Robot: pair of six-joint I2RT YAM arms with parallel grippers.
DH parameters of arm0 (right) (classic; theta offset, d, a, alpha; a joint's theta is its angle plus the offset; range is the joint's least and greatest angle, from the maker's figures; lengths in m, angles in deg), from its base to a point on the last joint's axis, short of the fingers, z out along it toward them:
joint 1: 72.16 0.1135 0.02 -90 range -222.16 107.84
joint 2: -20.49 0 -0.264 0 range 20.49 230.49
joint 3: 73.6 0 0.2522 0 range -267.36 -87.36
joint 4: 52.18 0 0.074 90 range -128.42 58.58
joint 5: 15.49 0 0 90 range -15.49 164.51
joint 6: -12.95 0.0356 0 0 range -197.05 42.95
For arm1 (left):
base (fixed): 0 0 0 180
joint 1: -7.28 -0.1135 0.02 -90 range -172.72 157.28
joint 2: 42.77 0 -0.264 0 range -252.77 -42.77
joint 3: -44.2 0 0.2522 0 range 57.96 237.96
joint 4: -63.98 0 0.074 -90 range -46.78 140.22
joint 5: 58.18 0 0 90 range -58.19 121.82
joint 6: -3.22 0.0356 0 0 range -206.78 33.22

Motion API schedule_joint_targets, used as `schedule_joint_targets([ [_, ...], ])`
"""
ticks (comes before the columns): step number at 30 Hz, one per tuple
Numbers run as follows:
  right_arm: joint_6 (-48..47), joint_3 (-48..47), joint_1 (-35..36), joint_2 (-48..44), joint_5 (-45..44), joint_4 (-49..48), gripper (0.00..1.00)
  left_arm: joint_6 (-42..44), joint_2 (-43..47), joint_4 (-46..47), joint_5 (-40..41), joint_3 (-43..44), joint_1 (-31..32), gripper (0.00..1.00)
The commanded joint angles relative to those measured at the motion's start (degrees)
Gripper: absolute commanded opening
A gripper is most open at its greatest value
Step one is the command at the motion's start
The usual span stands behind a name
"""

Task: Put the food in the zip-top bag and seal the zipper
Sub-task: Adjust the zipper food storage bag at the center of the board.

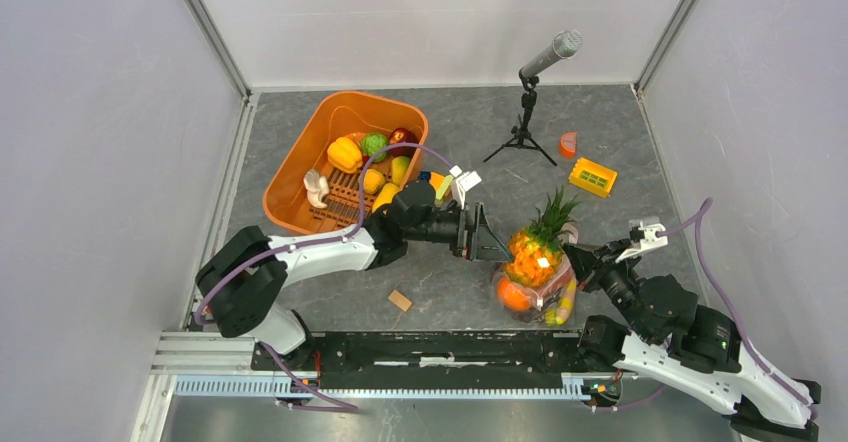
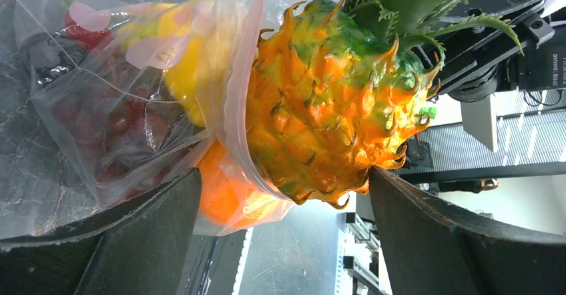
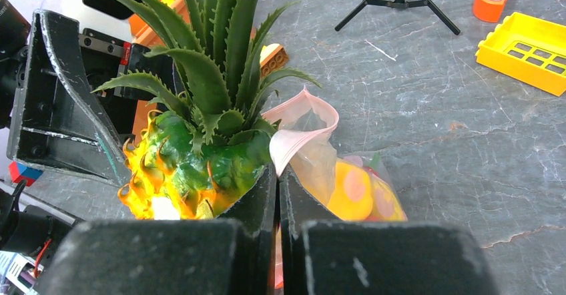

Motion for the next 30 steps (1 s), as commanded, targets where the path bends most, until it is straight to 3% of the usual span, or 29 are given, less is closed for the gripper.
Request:
schedule_joint_targets([
  [1, -0.6, 0.2, 0.0, 0.0, 0.8, -1.8, 0.02, 2.4, -0.9, 1.9, -1.5, 2.7, 0.6, 1.0],
  [7, -1.3, 0.8, 0.0, 0.3, 1.8, -3.7, 0.02, -1.0, -2.5, 7.8, -5.3, 2.8, 1.1, 0.91],
  [18, -0.9, 1.8, 0.0, 0.1, 1.1, -6.2, 0.02, 0.5, -0.6, 3.9, -3.5, 3.7, 2.3, 0.64],
  [26, -0.9, 2.1, 0.0, 0.5, 1.3, -7.0, 0.02, 8.2, 3.1, -12.7, 2.4, 8.2, 2.5, 0.44],
  [30, -1.5, 2.2, 0.0, 1.4, 1.8, -8.2, 0.03, 9.2, 3.9, -14.8, 3.5, 8.7, 2.6, 0.35],
])
